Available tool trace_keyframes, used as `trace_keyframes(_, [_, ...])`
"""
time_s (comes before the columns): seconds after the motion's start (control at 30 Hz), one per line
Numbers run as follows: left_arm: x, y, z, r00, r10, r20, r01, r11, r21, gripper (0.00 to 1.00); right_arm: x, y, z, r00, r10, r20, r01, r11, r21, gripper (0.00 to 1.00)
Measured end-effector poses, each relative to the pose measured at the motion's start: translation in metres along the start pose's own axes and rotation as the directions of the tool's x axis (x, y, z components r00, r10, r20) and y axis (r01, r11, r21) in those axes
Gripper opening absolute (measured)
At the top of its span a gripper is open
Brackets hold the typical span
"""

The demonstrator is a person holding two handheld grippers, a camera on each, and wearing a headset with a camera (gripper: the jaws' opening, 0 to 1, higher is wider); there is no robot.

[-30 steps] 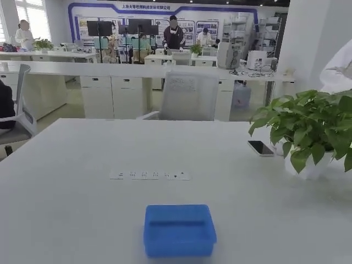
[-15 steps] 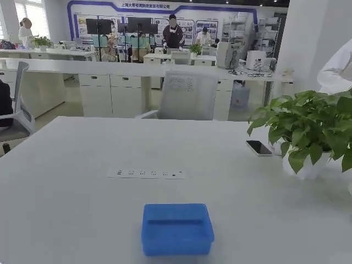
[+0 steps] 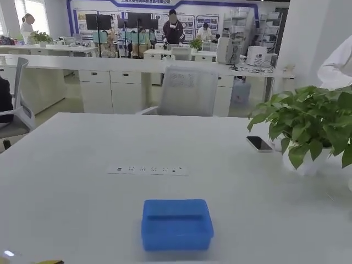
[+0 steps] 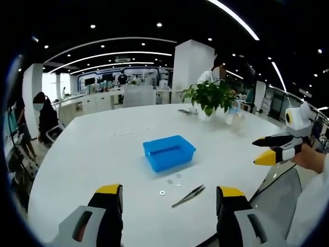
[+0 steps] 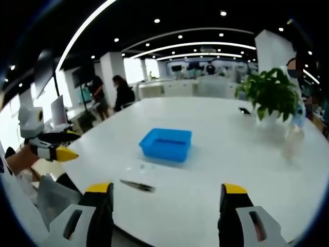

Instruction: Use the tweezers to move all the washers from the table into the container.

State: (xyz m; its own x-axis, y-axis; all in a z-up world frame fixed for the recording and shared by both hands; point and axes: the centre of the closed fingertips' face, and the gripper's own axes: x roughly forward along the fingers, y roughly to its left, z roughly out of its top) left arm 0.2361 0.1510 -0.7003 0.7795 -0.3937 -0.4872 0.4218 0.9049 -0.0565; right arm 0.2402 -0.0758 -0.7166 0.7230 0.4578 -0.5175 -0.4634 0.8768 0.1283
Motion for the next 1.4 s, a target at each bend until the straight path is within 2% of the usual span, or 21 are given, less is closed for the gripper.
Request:
trace_keyframes(0.1, [0.006,0.000,-0.001,0.9998,-0.019,-0.012,0.019,1.000,0.013,0.70,0.001,0.000,-0.001,1.0000,0.002,-0.004,-0.002,1.000,0.005,0.84])
trace_keyframes(0.2, [0.014,-0.005,-0.008,0.9946,-0.084,-0.061,0.088,0.994,0.058,0.57,0.001,-0.002,-0.003,0.9999,0.000,-0.012,0.000,1.000,0.001,0.83])
trace_keyframes(0.27, [0.018,-0.008,-0.011,0.9910,-0.105,-0.082,0.112,0.990,0.082,0.52,0.002,-0.004,-0.005,0.9998,-0.003,-0.022,0.003,1.000,-0.002,0.83])
trace_keyframes(0.37, [0.028,-0.014,-0.019,0.9801,-0.151,-0.130,0.166,0.979,0.116,0.43,0.004,-0.006,-0.006,0.9997,-0.004,-0.025,0.004,1.000,0.001,0.83])
trace_keyframes(0.47, [0.039,-0.016,-0.027,0.9694,-0.168,-0.179,0.198,0.966,0.168,0.35,0.005,-0.007,-0.006,0.9996,-0.003,-0.030,0.003,1.000,0.004,0.83])
trace_keyframes(0.53, [0.047,-0.020,-0.038,0.9493,-0.203,-0.240,0.246,0.954,0.169,0.35,0.006,-0.006,-0.006,0.9995,-0.002,-0.032,0.002,1.000,0.002,0.83])
trace_keyframes(0.57, [0.054,-0.020,-0.042,0.9429,-0.216,-0.254,0.265,0.947,0.180,0.34,0.007,-0.006,-0.006,0.9994,0.001,-0.036,-0.001,1.000,0.000,0.83])
trace_keyframes(0.6, [0.059,-0.019,-0.043,0.9426,-0.212,-0.258,0.264,0.946,0.187,0.31,0.007,-0.006,-0.007,0.9993,0.002,-0.038,-0.002,1.000,-0.002,0.82])
trace_keyframes(0.67, [0.069,-0.017,-0.052,0.9301,-0.225,-0.290,0.286,0.939,0.188,0.24,0.008,-0.006,-0.009,0.9988,0.002,-0.048,-0.003,1.000,-0.008,0.82])
trace_keyframes(0.73, [0.080,-0.016,-0.065,0.9055,-0.247,-0.345,0.324,0.928,0.184,0.22,0.009,-0.006,-0.010,0.9985,0.002,-0.055,-0.002,1.000,-0.010,0.82])
trace_keyframes(0.8, [0.092,-0.015,-0.069,0.9056,-0.249,-0.344,0.328,0.924,0.198,0.18,0.011,-0.005,-0.011,0.9979,0.008,-0.064,-0.009,1.000,-0.008,0.82])
trace_keyframes(0.83, [0.094,-0.016,-0.074,0.8946,-0.255,-0.367,0.343,0.918,0.199,0.18,0.012,-0.005,-0.011,0.9977,0.010,-0.066,-0.011,1.000,-0.010,0.82])
trace_keyframes(0.9, [0.102,-0.016,-0.082,0.8835,-0.259,-0.390,0.364,0.904,0.222,0.18,0.012,-0.003,-0.011,0.9973,0.012,-0.073,-0.014,1.000,-0.021,0.82])
trace_keyframes(0.93, [0.104,-0.017,-0.088,0.8649,-0.270,-0.423,0.396,0.885,0.244,0.17,0.013,-0.003,-0.010,0.9973,0.014,-0.073,-0.015,1.000,-0.023,0.82])
trace_keyframes(0.97, [0.106,-0.018,-0.091,0.8611,-0.272,-0.430,0.405,0.878,0.256,0.16,0.013,-0.003,-0.010,0.9971,0.016,-0.074,-0.018,1.000,-0.023,0.82])
trace_keyframes(1.0, [0.110,-0.018,-0.094,0.8617,-0.266,-0.432,0.399,0.881,0.254,0.15,0.014,-0.003,-0.010,0.9969,0.017,-0.077,-0.019,1.000,-0.023,0.82])
trace_keyframes(1.03, [0.111,-0.020,-0.097,0.8529,-0.273,-0.445,0.415,0.872,0.261,0.14,0.015,-0.002,-0.011,0.9966,0.017,-0.080,-0.019,0.999,-0.025,0.81])
trace_keyframes(1.1, [0.116,-0.018,-0.101,0.8501,-0.266,-0.454,0.420,0.864,0.279,0.08,0.016,-0.002,-0.012,0.9960,0.018,-0.088,-0.021,0.999,-0.031,0.81])
trace_keyframes(1.23, [0.119,-0.019,-0.112,0.8189,-0.271,-0.506,0.461,0.836,0.298,0.06,0.017,0.000,-0.013,0.9952,0.024,-0.095,-0.027,0.999,-0.035,0.81])
trace_keyframes(1.33, [0.122,-0.017,-0.117,0.8102,-0.256,-0.527,0.475,0.814,0.335,0.04,0.018,0.000,-0.014,0.9949,0.024,-0.098,-0.028,0.999,-0.039,0.81])
trace_keyframes(1.4, [0.124,-0.017,-0.119,0.8036,-0.256,-0.537,0.484,0.806,0.341,0.03,0.018,0.001,-0.013,0.9949,0.024,-0.098,-0.029,0.999,-0.041,0.81])
